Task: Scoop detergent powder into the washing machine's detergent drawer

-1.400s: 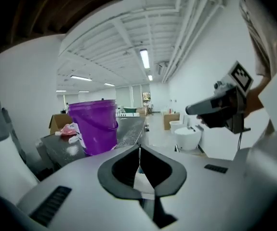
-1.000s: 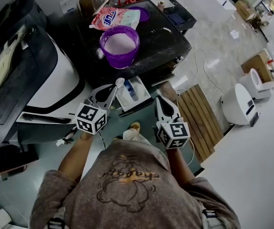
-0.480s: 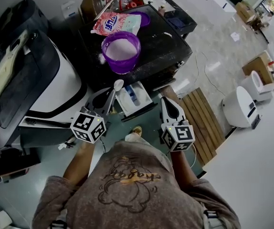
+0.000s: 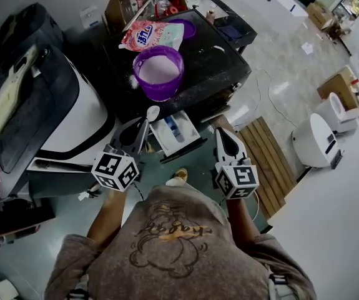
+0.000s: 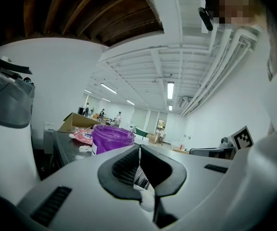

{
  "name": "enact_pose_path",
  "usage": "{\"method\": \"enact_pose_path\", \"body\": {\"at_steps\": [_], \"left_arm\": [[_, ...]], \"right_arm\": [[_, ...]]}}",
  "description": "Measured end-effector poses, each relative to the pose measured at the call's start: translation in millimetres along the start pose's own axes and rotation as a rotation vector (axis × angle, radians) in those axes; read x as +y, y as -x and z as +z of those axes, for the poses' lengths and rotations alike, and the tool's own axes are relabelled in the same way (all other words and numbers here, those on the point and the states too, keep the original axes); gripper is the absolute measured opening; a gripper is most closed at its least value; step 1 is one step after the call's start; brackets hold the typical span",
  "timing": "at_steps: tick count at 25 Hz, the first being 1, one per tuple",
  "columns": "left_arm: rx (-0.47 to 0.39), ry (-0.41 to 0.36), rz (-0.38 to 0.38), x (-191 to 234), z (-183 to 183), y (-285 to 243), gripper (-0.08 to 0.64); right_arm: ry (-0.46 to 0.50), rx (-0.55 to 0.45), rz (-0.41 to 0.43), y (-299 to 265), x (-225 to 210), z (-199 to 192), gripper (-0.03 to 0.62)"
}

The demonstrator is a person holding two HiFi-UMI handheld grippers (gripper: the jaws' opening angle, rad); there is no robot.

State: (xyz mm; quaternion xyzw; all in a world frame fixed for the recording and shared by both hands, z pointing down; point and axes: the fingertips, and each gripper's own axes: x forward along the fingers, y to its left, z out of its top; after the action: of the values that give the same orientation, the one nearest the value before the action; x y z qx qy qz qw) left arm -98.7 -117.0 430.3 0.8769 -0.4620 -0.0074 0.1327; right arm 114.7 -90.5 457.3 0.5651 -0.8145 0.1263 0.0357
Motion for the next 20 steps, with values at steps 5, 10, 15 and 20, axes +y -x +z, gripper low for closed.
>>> {"method": "enact_pose_path", "body": {"at_steps": [5,10,15,20], "left_arm": [[0.002,0.004,0.001,-1,-2,0,0.023],[0.006,0.008,0.003,-2,-4,1,0.023],[0.003,0.015,0.004,-3,-4,1,0.023],[0.0,0.02,0.009,-1,-5,3,0.023]], "right_arm": [[-0.023,-0.011,-0.002,-2,0,2,0.0],[-0.043,-0.017,0.011,-3,6,4,-0.002],[-0.03,-0.014,0.025,-5,10,-1,-0.002],[-0.048,-0.017,0.025,-5,13,0,-0.002]]}}
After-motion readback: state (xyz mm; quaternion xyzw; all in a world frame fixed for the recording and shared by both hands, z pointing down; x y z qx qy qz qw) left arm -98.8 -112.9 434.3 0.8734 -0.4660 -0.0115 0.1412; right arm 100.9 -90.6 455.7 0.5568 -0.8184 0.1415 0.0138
